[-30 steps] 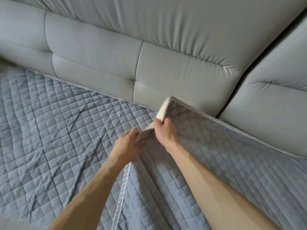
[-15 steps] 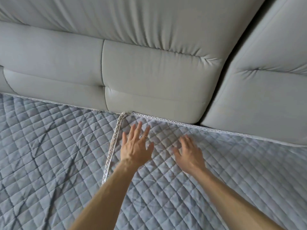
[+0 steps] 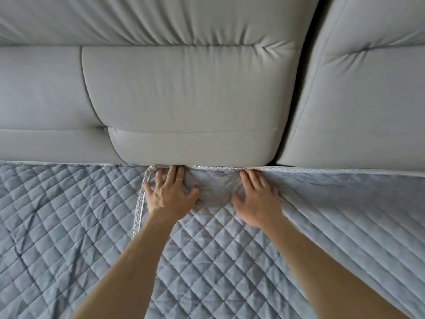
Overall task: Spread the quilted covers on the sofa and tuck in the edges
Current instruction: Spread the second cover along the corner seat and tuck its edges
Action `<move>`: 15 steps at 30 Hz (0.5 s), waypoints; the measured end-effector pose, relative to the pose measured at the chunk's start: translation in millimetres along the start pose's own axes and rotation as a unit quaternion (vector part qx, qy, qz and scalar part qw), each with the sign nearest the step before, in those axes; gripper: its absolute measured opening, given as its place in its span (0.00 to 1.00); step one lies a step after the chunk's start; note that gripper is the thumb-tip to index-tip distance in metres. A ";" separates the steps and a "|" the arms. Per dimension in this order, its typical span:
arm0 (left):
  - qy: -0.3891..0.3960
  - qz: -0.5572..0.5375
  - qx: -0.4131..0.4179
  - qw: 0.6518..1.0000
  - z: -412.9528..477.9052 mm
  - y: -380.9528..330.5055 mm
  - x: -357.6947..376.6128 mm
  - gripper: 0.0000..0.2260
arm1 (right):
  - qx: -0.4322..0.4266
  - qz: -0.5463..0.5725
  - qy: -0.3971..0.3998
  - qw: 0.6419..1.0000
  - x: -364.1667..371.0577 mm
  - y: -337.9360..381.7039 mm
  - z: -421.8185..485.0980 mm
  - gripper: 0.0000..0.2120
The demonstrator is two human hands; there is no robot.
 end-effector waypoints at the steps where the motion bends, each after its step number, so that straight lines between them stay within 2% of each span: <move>1: 0.005 0.007 -0.002 1.000 -1.7 -7.0 -7.8 0.34 | -0.011 0.003 0.017 1.000 -6.2 -0.9 -2.4 0.33; 3: -0.031 0.000 0.023 0.999 -8.9 -27.8 -20.3 0.28 | -0.016 -0.008 0.027 0.999 -20.5 -10.5 -13.3 0.33; 5: -0.053 -0.033 0.035 0.997 -18.3 -37.9 -16.5 0.29 | -0.002 -0.016 0.021 1.000 -27.6 -23.5 -24.5 0.34; 11: -0.023 -0.071 0.030 0.997 -9.8 -25.7 9.6 0.36 | 0.018 -0.013 0.020 1.000 -18.7 -37.4 -14.3 0.34; 15: -0.026 -0.077 0.068 0.994 -8.2 -17.2 4.7 0.33 | 0.056 -0.033 0.013 0.998 -16.4 -24.0 -13.2 0.34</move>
Point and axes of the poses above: each hand's wrist, its own z-axis towards the middle knuckle, its own x-axis out of the palm, y = z × x, the point moved 1 cm from there along z, towards the middle knuckle, and after that the axes turned 14 degrees about -x, right-handed, at the moved point
